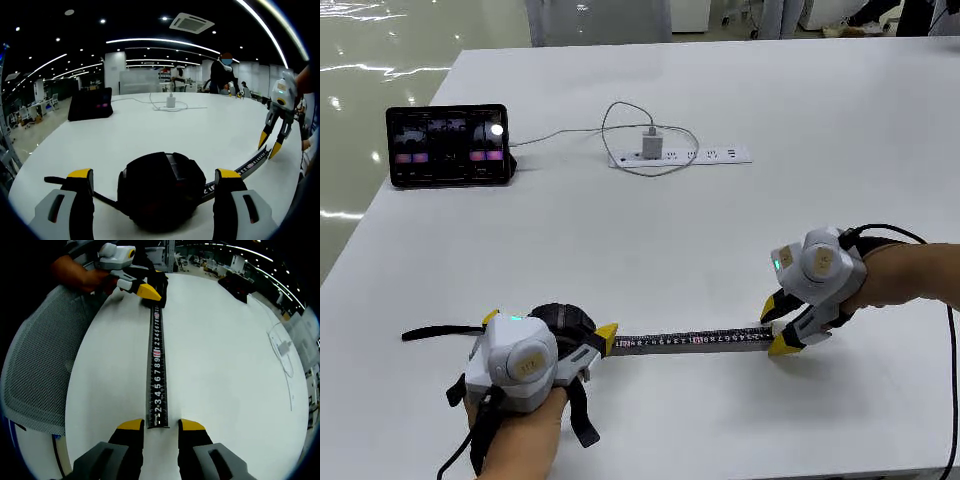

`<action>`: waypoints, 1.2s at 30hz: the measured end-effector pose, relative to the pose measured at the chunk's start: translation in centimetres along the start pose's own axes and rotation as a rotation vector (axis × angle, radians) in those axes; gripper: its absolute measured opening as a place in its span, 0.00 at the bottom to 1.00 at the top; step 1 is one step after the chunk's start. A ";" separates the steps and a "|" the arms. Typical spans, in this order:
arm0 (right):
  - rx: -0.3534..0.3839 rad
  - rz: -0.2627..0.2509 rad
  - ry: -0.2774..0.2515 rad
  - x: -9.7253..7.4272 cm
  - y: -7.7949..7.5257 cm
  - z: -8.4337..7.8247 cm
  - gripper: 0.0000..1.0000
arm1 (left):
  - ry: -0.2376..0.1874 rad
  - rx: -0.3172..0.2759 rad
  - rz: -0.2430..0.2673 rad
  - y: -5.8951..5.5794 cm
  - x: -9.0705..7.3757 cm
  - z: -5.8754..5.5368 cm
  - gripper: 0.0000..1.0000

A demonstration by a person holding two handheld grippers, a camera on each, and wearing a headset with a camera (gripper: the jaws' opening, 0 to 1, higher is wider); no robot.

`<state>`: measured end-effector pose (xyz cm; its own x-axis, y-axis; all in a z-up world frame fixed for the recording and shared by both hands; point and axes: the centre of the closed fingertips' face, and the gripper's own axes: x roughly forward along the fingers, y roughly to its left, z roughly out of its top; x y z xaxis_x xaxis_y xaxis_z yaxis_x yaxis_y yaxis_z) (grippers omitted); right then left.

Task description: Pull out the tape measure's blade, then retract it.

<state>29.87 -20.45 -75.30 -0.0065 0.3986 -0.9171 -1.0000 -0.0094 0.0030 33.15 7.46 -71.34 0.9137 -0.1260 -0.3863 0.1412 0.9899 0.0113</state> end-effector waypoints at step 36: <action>0.063 -0.002 0.008 0.2 0.3 -0.1 0.10 | -0.002 -0.018 0.000 -0.5 0.1 0.0 0.80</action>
<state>29.52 -20.50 -75.49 -0.0052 0.3912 -0.9203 -0.9985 0.0488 0.0263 33.15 6.93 -71.38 0.9146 -0.1256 -0.3843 0.1340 0.9910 -0.0051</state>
